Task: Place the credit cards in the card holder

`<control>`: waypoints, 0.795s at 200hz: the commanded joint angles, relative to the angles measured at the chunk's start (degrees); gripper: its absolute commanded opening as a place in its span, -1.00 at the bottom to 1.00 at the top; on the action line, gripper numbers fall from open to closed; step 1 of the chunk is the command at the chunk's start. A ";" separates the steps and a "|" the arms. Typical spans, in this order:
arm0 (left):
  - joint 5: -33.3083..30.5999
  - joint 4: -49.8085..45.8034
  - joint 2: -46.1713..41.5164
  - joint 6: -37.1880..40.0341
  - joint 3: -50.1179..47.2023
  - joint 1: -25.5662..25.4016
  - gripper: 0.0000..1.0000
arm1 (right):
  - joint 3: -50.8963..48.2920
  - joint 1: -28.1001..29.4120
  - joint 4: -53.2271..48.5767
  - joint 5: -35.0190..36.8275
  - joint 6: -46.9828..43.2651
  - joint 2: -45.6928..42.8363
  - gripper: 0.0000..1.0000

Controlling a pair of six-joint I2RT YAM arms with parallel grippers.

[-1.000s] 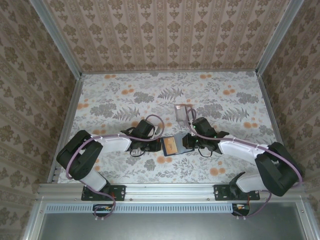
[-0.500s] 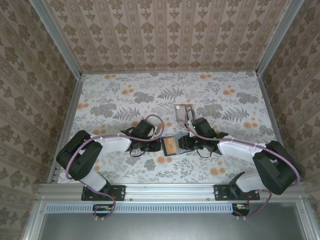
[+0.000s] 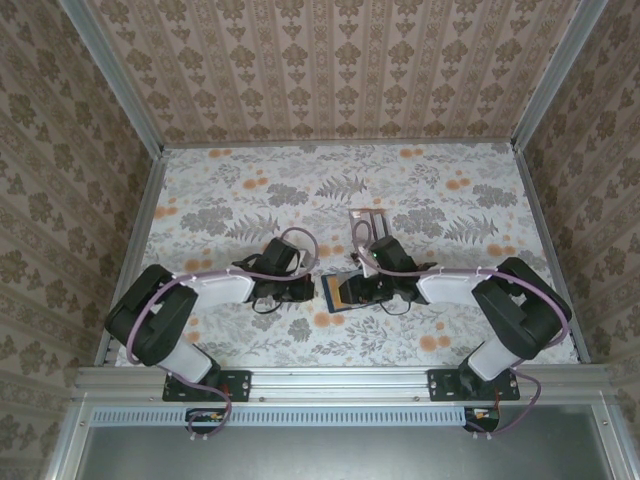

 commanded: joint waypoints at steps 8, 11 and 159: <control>1.34 -2.39 -3.52 2.14 -1.26 2.25 -0.78 | 6.67 -0.29 -7.42 -2.63 -5.47 -3.05 -0.20; 1.40 -2.67 -3.71 2.29 -1.19 2.48 -0.77 | 7.12 -0.48 -8.19 -2.34 -5.85 -3.59 -0.18; -6.13 -8.61 -15.20 1.02 -1.93 3.87 -0.36 | 35.16 -3.71 -33.69 49.82 -17.48 3.77 0.14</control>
